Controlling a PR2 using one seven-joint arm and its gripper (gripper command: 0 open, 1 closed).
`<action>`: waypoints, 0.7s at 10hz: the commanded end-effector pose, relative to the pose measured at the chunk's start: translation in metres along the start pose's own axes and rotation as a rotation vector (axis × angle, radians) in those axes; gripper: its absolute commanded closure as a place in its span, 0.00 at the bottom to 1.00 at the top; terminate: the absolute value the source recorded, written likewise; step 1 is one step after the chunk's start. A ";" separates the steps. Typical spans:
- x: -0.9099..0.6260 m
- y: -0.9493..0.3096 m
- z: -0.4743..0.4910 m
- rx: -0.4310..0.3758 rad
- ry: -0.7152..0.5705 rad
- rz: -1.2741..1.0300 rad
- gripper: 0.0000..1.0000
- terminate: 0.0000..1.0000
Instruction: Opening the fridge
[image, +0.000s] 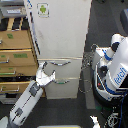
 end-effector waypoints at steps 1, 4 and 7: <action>0.100 0.105 0.041 0.145 0.158 0.331 0.00 0.00; 0.124 0.131 0.050 0.189 0.159 0.352 0.00 0.00; 0.146 0.161 0.051 0.179 0.193 0.465 0.00 0.00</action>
